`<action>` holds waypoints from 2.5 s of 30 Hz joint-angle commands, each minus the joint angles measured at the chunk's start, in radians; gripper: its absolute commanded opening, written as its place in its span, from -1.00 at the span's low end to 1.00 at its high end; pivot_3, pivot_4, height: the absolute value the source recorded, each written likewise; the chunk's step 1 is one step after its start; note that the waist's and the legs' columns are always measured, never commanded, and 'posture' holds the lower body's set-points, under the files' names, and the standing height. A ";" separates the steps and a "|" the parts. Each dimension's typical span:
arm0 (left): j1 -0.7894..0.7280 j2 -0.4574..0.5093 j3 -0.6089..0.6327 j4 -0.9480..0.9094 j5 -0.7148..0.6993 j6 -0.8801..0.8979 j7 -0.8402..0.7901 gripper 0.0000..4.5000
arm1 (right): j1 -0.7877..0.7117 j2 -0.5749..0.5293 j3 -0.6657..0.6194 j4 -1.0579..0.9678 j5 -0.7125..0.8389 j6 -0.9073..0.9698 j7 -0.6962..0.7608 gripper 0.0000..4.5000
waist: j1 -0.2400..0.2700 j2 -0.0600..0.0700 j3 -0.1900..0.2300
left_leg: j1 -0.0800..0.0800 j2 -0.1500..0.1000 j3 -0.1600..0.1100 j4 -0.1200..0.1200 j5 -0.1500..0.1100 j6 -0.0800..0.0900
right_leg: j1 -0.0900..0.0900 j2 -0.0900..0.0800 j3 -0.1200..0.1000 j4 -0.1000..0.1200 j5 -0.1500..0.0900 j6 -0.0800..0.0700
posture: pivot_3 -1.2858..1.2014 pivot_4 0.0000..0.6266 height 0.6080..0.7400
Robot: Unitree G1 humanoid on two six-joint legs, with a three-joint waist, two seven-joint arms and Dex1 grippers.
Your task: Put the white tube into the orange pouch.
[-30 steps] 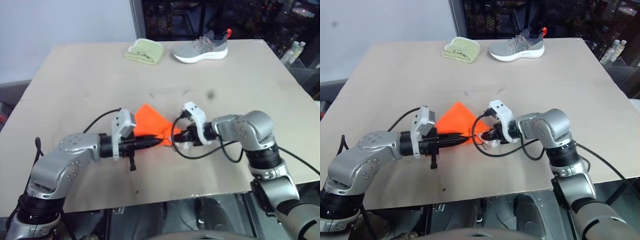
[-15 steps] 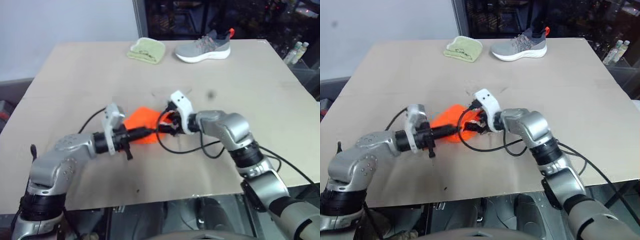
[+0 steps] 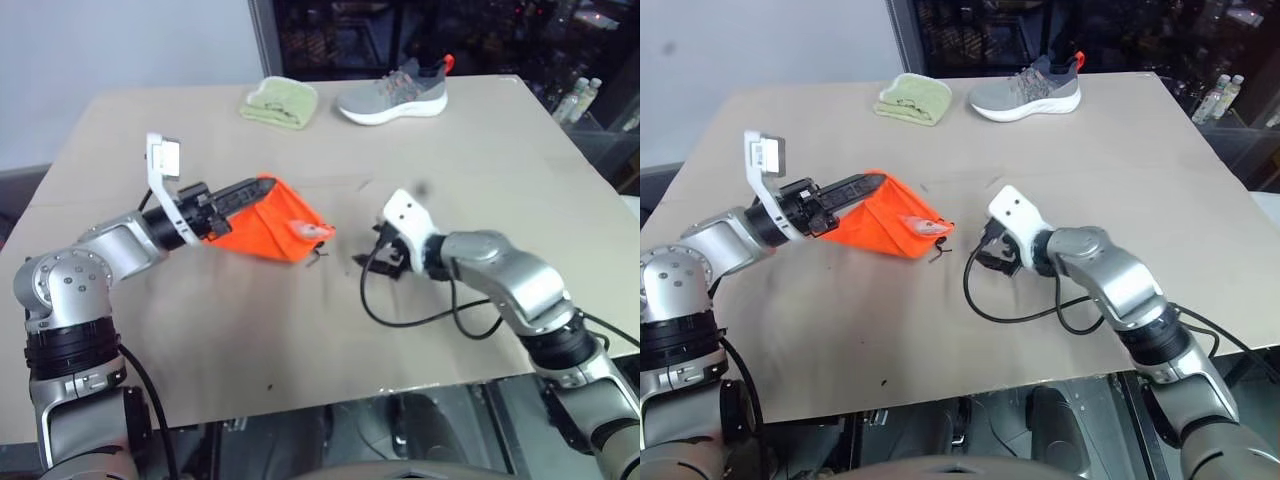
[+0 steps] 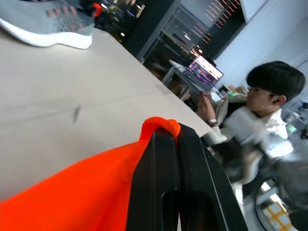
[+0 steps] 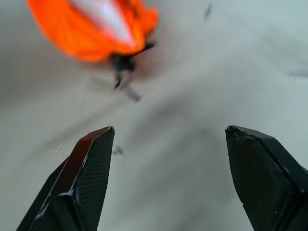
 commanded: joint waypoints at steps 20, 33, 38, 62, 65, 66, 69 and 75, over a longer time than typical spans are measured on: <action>0.005 0.008 0.059 -0.087 -0.080 0.018 0.092 -1.00 | -0.051 0.284 -0.115 0.285 0.040 -0.167 0.095 -0.56 | 0.005 0.000 0.001 | 0.000 0.000 -0.002 -0.002 0.002 -0.005 | -0.001 0.000 -0.001 0.000 0.000 0.000 | 0.03 -0.52 1.00; -0.012 -0.001 0.060 -0.053 -0.080 0.000 0.113 -1.00 | -0.018 0.235 -0.165 0.190 0.087 -0.113 0.127 -0.16 | 0.005 0.000 0.001 | 0.000 0.000 -0.002 -0.002 0.002 -0.004 | -0.001 0.000 -0.001 0.000 0.000 0.000 | 0.03 -0.52 1.00; -0.024 0.002 0.060 -0.032 -0.081 0.002 0.114 -1.00 | -0.011 0.231 -0.181 0.163 0.107 -0.085 0.123 0.39 | 0.006 0.000 0.001 | 0.000 0.000 -0.002 -0.002 0.002 -0.003 | 0.000 0.000 -0.001 0.000 0.000 0.000 | 0.03 -0.52 1.00; -0.026 0.026 0.086 -0.025 -0.113 0.020 0.124 -1.00 | -0.057 0.355 -0.208 0.456 0.024 -0.306 0.118 -0.99 | 0.003 0.000 0.001 | 0.000 0.000 -0.002 -0.002 0.003 -0.005 | -0.001 0.000 -0.001 0.000 0.000 0.000 | 0.03 -0.52 1.00; -0.025 0.022 0.085 -0.026 -0.107 0.012 0.131 -1.00 | -0.006 0.298 -0.222 0.301 0.070 -0.232 0.156 -0.99 | 0.005 0.000 0.001 | 0.000 0.000 -0.003 -0.002 0.003 -0.005 | -0.001 0.000 -0.001 0.000 0.000 0.000 | 0.03 -0.52 1.00; -0.025 0.019 0.084 -0.025 -0.104 0.008 0.133 -1.00 | 0.010 0.275 -0.225 0.250 0.085 -0.203 0.167 -0.99 | 0.005 0.000 0.001 | 0.000 0.000 -0.003 -0.002 0.003 -0.005 | -0.001 0.000 -0.001 0.000 0.000 0.000 | 0.03 -0.52 1.00; -0.025 0.011 0.080 -0.027 -0.102 0.000 0.136 -1.00 | 0.062 0.185 -0.257 0.051 0.186 -0.076 0.214 -0.99 | 0.009 0.000 0.001 | -0.001 0.000 -0.003 -0.002 0.002 -0.004 | -0.001 -0.001 -0.001 0.000 0.000 0.000 | 0.03 -0.52 1.00; 0.023 -0.009 0.035 -0.098 -0.094 -0.007 0.102 -1.00 | 0.062 0.063 -0.443 -0.205 0.497 0.200 0.236 -0.99 | 0.008 0.000 0.001 | 0.000 0.000 -0.002 -0.002 0.001 -0.002 | 0.000 -0.001 -0.001 0.000 0.000 0.000 | 0.03 -0.52 1.00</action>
